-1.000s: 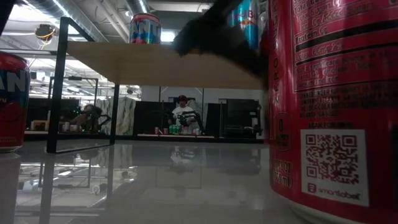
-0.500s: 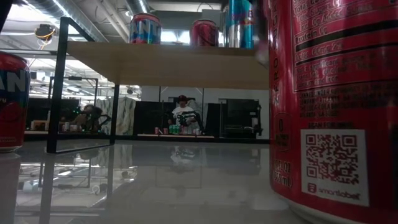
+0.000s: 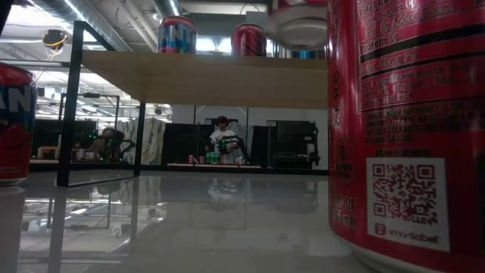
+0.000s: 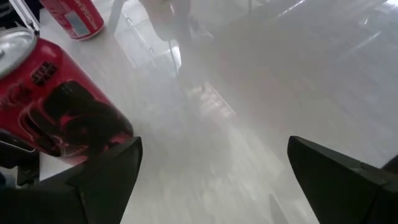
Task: Place canned beverage on shelf
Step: Put the right red-black soda can on the shelf aligned with the other red-black soda can
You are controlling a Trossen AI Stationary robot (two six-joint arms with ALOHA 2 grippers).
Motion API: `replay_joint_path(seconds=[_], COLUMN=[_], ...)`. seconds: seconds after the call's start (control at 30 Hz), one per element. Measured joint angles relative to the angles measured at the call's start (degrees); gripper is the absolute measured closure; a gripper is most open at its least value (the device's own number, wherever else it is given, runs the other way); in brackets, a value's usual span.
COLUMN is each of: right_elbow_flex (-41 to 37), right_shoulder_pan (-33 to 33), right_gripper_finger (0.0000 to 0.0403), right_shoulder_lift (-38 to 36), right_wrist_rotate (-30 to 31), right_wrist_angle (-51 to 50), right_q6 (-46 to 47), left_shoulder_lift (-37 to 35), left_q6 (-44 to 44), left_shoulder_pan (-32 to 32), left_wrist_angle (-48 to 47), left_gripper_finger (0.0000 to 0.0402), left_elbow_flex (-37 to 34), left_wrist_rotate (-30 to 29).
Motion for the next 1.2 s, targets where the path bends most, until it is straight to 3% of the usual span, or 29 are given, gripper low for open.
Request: replay_joint_path(seconds=[0.73, 1.2], right_elbow_flex=[0.0, 0.0], right_shoulder_pan=[-0.02, -0.02], right_gripper_finger=[0.001, 0.001], right_shoulder_lift=[0.0, 0.0], right_wrist_rotate=[0.81, 0.93], right_wrist_angle=[0.6, 0.58], right_q6=[0.0, -0.02], left_shoulder_lift=[-7.91, -7.84], left_q6=[-1.96, -1.28], left_shoulder_pan=[0.89, 8.58], left_wrist_angle=[-12.33, -17.46], left_gripper_finger=[0.0098, 0.0098], left_elbow_flex=[0.06, -1.11], left_wrist_rotate=[-7.77, -5.38])
